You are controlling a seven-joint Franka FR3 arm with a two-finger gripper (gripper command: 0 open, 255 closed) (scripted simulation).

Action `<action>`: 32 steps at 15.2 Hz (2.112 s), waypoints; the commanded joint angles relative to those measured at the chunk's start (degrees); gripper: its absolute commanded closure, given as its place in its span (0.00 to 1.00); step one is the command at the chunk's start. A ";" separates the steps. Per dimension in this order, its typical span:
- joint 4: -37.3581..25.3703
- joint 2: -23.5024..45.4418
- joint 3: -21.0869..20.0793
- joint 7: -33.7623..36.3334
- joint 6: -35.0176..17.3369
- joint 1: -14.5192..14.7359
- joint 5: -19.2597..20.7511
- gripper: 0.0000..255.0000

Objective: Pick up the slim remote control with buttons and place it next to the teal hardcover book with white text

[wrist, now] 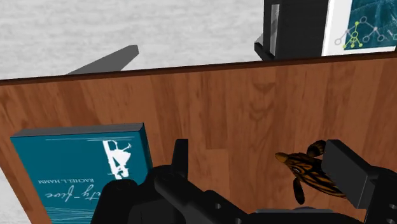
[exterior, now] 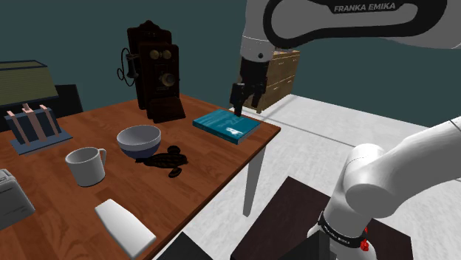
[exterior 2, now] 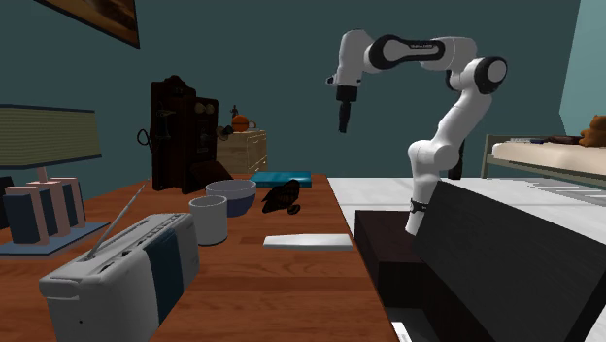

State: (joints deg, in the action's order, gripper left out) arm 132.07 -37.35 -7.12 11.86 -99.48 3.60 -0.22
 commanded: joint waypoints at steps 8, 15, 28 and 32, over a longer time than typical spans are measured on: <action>-2.14 12.57 -8.54 9.01 -9.10 2.69 -2.80 0.00; -7.48 24.68 -14.60 16.40 -14.66 4.19 -1.68 0.00; -26.00 51.83 -20.86 31.66 -18.94 10.61 9.00 0.00; -34.31 60.74 -20.65 35.23 -18.13 14.57 12.59 0.00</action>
State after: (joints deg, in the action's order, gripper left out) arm 99.98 20.94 -27.80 45.93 -117.74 16.96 11.37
